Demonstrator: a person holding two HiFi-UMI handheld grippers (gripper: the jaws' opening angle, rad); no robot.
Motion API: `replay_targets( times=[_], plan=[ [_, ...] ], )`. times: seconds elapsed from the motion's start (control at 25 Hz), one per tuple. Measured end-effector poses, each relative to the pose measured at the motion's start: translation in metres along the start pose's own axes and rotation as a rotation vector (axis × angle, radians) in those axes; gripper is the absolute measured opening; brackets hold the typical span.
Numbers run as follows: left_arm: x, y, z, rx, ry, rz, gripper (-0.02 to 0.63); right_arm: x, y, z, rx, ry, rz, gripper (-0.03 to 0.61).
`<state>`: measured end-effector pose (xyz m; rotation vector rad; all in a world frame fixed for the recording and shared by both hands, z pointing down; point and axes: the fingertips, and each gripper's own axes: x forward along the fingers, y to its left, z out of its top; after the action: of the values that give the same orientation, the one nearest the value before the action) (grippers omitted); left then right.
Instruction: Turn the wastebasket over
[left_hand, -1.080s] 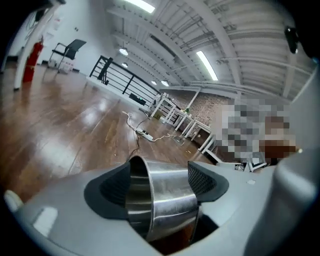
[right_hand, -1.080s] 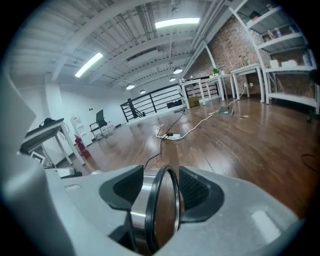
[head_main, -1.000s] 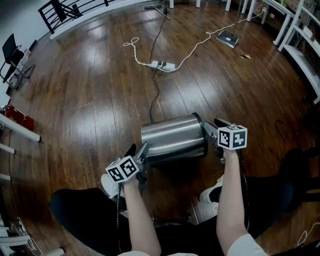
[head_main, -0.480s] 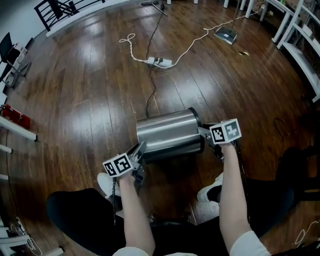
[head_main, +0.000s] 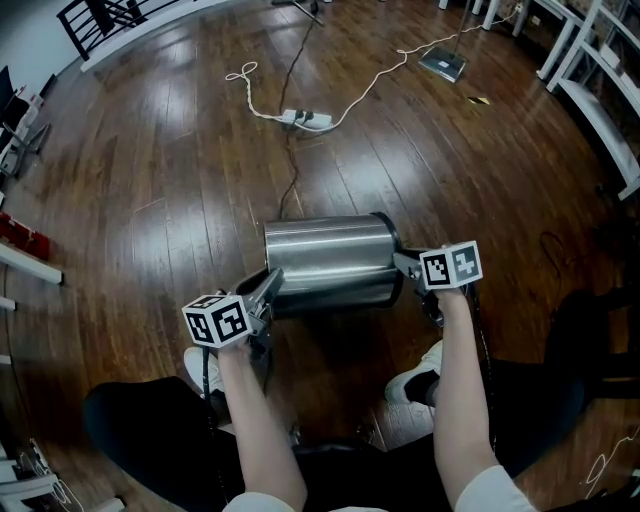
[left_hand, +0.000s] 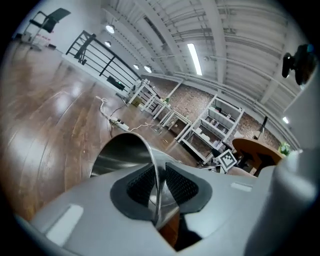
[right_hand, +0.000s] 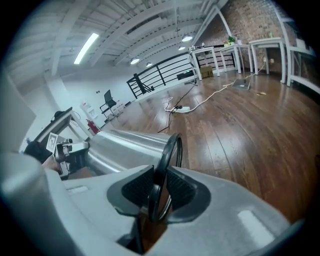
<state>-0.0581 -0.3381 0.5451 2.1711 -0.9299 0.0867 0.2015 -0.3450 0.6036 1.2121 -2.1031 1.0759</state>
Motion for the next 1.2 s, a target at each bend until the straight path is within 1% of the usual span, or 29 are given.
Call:
replay_targets(
  times=[0.08, 0.12, 0.24, 0.28, 0.44, 0.56, 0.68, 0.8, 0.84, 0.92, 1.04, 1.2],
  plan=[
    [0.001, -0.013, 0.016, 0.086, 0.024, -0.002, 0.087, 0.004, -0.001, -0.003, 0.051, -0.028, 0.028, 0.072],
    [0.002, -0.019, 0.023, 0.130, 0.044, 0.010, 0.087, 0.006, -0.001, -0.004, 0.077, -0.042, 0.041, 0.072],
    [0.007, -0.030, 0.038, 0.288, 0.143, 0.080, 0.100, 0.014, -0.001, -0.009, 0.145, -0.073, 0.079, 0.072],
    [0.010, -0.036, 0.042, 0.333, 0.170, 0.088, 0.100, 0.016, -0.002, -0.012, 0.164, -0.078, 0.085, 0.072],
    [0.029, -0.061, 0.053, 0.452, 0.218, 0.066, 0.097, 0.028, -0.011, -0.026, 0.238, -0.089, 0.094, 0.075],
    [0.047, -0.081, 0.053, 0.542, 0.268, 0.047, 0.095, 0.035, -0.023, -0.036, 0.275, -0.095, 0.080, 0.075],
    [0.065, -0.101, 0.047, 0.634, 0.328, 0.025, 0.094, 0.049, -0.031, -0.052, 0.291, -0.060, 0.055, 0.075],
    [0.083, -0.115, 0.033, 0.695, 0.381, -0.006, 0.084, 0.071, -0.031, -0.074, 0.304, -0.016, 0.032, 0.072],
    [0.088, -0.119, 0.026, 0.710, 0.397, -0.021, 0.081, 0.080, -0.029, -0.083, 0.311, -0.002, 0.027, 0.063],
    [0.098, -0.125, 0.012, 0.737, 0.417, -0.054, 0.072, 0.096, -0.028, -0.098, 0.330, 0.019, 0.009, 0.000],
    [0.111, -0.134, -0.011, 0.791, 0.457, -0.093, 0.069, 0.116, -0.032, -0.115, 0.370, 0.021, -0.023, 0.002],
    [0.123, -0.145, -0.041, 0.850, 0.524, -0.107, 0.071, 0.129, -0.037, -0.132, 0.419, 0.018, -0.020, 0.000]
  ],
)
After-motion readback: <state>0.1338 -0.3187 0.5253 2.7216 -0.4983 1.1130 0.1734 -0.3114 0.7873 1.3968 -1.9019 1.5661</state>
